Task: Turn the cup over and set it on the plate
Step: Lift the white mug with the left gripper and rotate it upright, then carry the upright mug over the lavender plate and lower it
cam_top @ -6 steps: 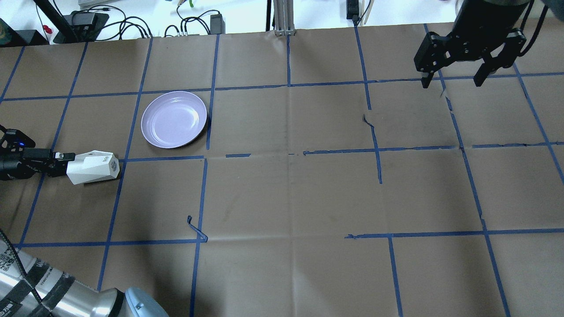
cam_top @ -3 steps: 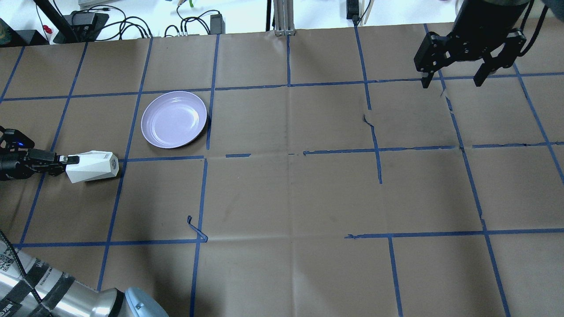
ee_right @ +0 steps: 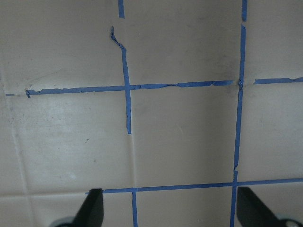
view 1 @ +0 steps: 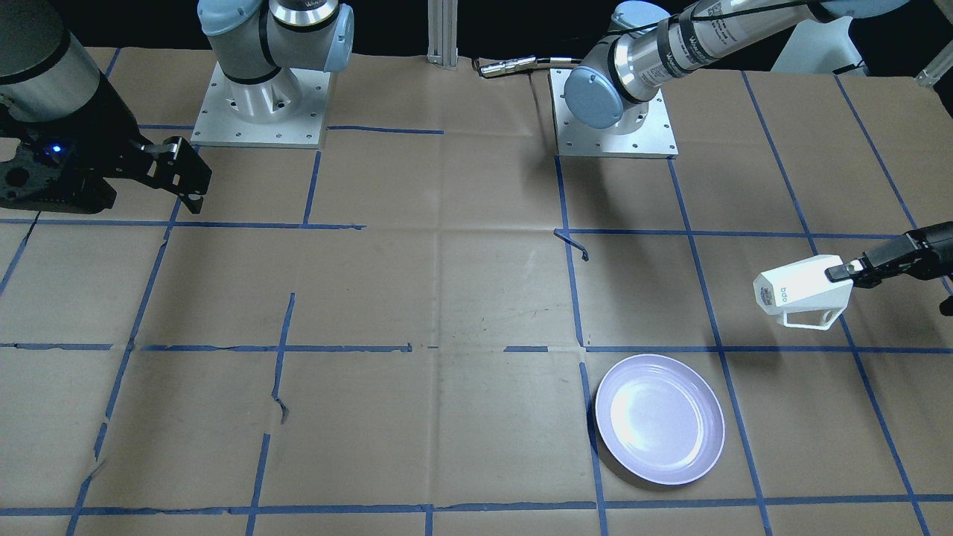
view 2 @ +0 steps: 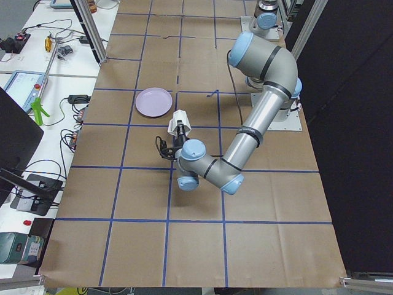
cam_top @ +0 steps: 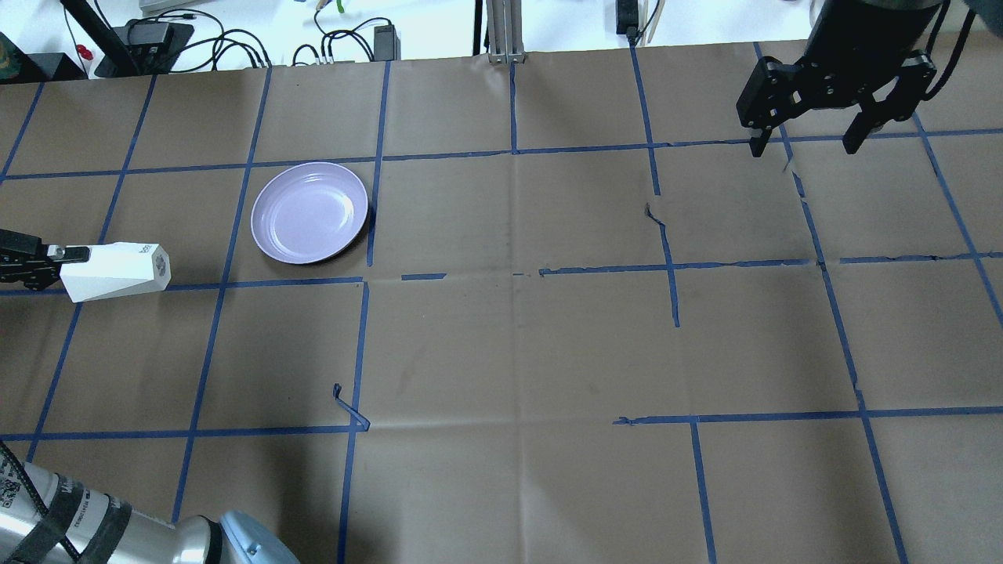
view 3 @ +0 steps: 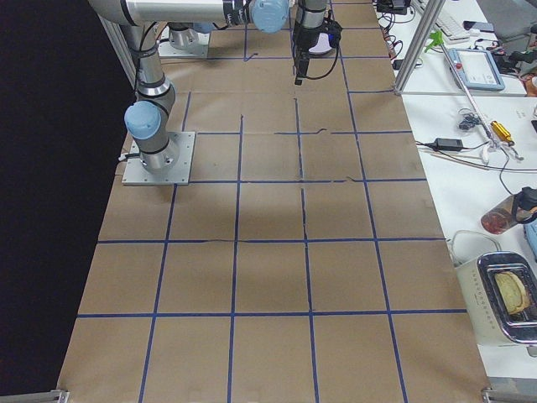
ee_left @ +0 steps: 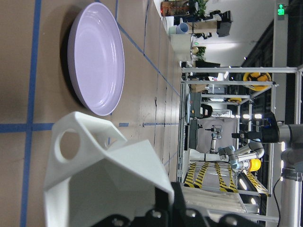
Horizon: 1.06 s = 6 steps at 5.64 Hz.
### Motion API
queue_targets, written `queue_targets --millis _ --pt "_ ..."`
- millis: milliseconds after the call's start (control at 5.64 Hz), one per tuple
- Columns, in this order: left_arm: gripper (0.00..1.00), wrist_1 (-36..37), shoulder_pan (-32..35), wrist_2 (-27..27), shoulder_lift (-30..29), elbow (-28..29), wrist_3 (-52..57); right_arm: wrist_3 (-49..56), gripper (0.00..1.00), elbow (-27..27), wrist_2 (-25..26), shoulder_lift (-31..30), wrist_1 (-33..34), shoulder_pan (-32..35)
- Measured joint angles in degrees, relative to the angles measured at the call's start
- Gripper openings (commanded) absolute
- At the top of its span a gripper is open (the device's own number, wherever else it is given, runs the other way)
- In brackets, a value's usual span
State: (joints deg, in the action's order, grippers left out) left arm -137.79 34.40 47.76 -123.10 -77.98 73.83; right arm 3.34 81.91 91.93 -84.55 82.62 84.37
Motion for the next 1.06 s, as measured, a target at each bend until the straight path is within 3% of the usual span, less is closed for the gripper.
queue_targets --millis 355,532,710,1065 --pt "0.00 0.29 0.42 0.01 8.46 0.03 -8.61 0.00 1.00 0.00 0.00 0.00 0.00 0.00" --pt "0.00 4.49 1.84 0.26 12.61 -0.03 -15.30 0.00 1.00 0.00 0.00 0.00 0.00 0.00" --pt "0.00 13.84 5.89 2.46 16.61 -0.21 -25.96 0.00 1.00 0.00 0.00 0.00 0.00 0.00" --pt "0.00 37.11 21.50 15.10 20.43 -0.46 -51.11 0.00 1.00 0.00 0.00 -0.01 0.00 0.00"
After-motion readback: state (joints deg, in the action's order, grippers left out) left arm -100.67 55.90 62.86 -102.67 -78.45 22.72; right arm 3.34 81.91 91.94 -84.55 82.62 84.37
